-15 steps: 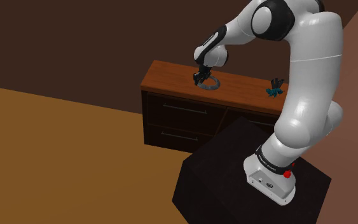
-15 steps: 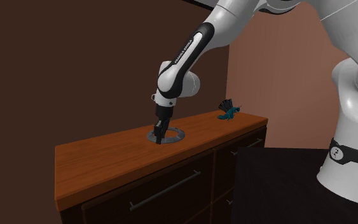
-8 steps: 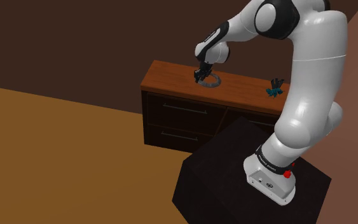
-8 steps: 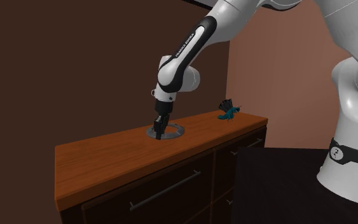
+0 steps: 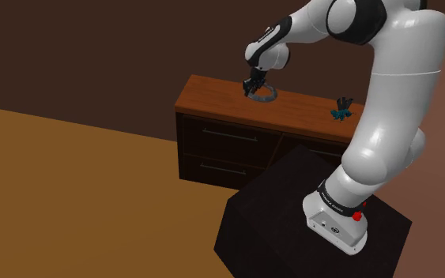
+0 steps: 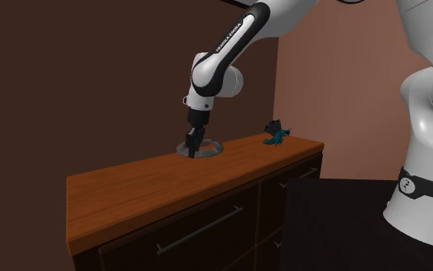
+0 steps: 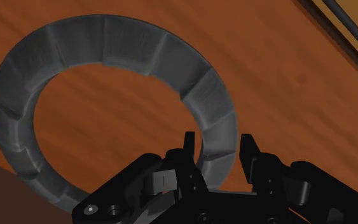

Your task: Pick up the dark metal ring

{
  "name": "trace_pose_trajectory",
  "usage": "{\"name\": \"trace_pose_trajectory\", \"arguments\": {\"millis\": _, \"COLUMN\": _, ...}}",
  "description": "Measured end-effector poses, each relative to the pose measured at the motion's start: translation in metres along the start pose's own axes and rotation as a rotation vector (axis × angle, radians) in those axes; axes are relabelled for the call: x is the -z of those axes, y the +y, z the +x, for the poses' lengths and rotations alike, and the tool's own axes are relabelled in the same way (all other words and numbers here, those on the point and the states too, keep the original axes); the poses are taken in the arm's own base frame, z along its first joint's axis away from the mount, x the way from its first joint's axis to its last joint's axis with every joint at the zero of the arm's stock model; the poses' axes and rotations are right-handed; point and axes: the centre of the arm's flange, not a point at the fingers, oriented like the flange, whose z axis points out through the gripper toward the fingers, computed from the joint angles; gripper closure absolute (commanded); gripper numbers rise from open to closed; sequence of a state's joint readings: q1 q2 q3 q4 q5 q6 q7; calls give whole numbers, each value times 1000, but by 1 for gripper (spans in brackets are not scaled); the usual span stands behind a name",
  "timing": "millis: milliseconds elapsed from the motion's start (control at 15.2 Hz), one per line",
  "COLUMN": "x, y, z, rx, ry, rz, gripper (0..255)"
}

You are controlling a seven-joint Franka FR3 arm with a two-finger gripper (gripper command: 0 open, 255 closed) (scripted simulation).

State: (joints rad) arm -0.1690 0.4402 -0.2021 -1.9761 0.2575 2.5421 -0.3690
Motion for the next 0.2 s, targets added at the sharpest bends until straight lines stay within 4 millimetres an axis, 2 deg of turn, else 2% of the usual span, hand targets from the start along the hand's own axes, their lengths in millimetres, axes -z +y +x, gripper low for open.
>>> {"name": "trace_pose_trajectory", "arguments": {"millis": 198, "x": 13, "y": -1, "z": 3, "rx": 0, "ry": 0, "rz": 0, "gripper": 255}}
